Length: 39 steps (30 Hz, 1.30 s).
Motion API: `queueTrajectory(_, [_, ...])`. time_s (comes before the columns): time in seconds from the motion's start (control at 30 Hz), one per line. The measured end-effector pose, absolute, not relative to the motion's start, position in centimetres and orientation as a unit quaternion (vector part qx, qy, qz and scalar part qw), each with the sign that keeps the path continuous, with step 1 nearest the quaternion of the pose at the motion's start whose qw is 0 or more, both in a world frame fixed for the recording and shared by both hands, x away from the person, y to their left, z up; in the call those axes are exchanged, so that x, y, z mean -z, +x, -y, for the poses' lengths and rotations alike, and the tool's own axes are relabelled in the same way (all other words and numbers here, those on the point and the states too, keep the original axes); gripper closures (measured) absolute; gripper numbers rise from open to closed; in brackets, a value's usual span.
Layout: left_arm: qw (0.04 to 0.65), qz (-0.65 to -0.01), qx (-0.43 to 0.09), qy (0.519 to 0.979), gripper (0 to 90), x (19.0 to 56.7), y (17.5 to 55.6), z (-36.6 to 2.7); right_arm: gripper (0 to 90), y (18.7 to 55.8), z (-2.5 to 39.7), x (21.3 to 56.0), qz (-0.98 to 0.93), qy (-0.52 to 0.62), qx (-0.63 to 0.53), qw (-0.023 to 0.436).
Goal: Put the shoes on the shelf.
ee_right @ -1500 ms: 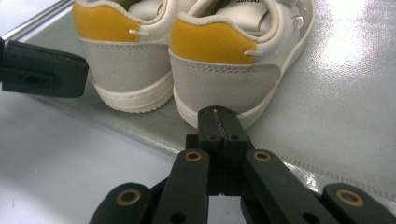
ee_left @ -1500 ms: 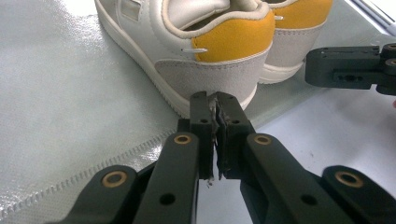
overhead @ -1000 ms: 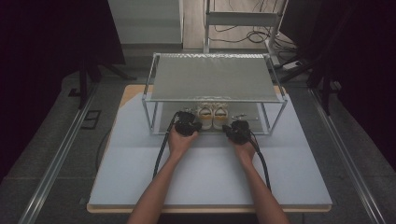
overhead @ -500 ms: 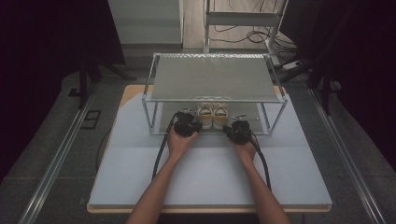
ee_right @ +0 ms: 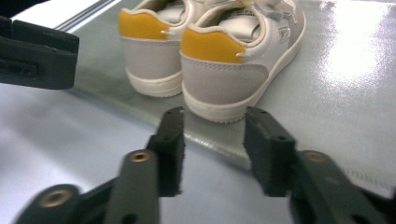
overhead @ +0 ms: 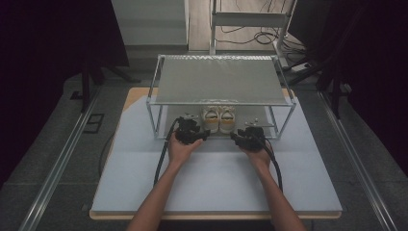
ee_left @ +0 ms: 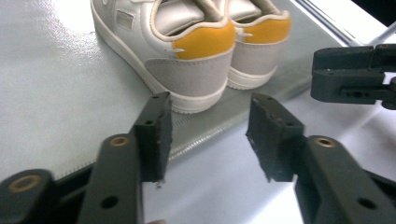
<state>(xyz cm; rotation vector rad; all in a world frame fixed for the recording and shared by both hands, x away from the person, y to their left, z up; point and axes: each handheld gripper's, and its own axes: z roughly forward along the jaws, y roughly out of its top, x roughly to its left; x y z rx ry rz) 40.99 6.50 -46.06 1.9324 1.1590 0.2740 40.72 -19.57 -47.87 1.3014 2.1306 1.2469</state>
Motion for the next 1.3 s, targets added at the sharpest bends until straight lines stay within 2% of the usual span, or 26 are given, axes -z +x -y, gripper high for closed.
queueTrajectory(0.2, [0.427,-0.46,-0.11,0.771,39.1,45.9,37.8,-7.7,47.4,38.1,20.9,47.1,-0.758,0.437,-0.454,0.171])
queueTrajectory(0.43, [0.43,-0.458,-0.115,0.769,38.0,47.2,34.2,-9.3,45.0,35.4,22.8,46.6,-0.764,0.418,-0.459,0.172])
queueTrajectory(0.73, [0.412,-0.468,-0.124,0.772,36.5,48.3,30.0,-12.2,41.2,31.5,26.8,47.8,-0.766,0.429,-0.447,0.169])
queueTrajectory(1.1, [0.386,-0.484,-0.152,0.771,34.0,48.9,27.0,-15.3,38.8,28.4,29.5,48.6,-0.763,0.444,-0.435,0.178])
queueTrajectory(1.3, [0.386,-0.493,-0.156,0.764,33.3,49.1,26.6,-17.1,37.6,27.6,29.5,49.3,-0.774,0.436,-0.421,0.182])
